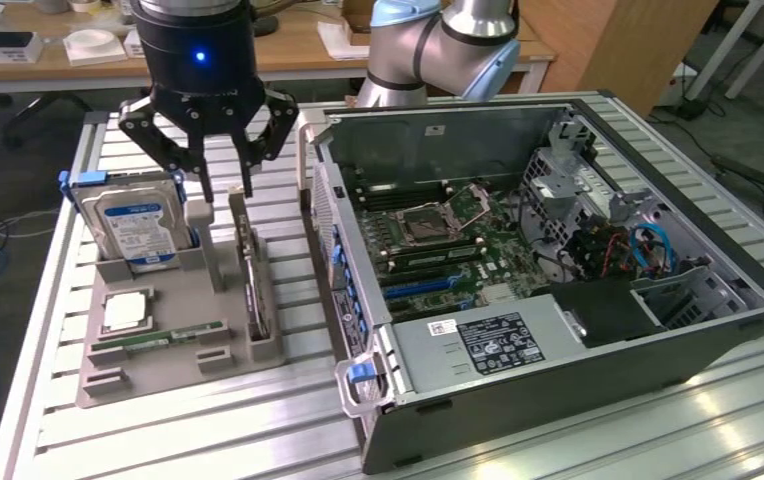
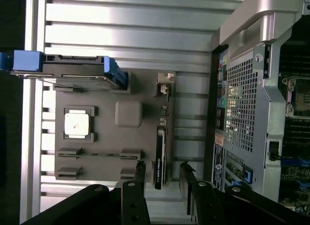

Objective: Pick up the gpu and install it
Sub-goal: 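Pick up the gpu and move the gpu toward the slot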

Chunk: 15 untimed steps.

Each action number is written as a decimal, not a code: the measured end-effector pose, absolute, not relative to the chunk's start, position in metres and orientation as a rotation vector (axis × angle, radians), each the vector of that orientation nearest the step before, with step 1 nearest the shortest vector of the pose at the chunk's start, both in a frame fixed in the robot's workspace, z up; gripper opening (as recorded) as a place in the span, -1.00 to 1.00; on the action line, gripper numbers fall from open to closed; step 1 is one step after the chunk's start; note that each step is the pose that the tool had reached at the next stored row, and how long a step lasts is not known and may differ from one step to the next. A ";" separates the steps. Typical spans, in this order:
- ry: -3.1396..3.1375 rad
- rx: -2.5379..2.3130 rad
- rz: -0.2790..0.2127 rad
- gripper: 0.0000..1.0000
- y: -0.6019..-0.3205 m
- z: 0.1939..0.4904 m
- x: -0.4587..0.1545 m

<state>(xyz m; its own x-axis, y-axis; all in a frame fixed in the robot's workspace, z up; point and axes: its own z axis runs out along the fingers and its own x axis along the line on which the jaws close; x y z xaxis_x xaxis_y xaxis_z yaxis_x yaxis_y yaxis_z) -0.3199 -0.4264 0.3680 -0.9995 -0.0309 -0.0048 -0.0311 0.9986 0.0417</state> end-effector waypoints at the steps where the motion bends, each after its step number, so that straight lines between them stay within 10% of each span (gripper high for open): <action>1: 3.136 -0.049 0.066 -0.17 -0.426 0.367 -0.320; 15: 3.136 -0.049 0.066 -0.17 -0.427 0.363 -0.320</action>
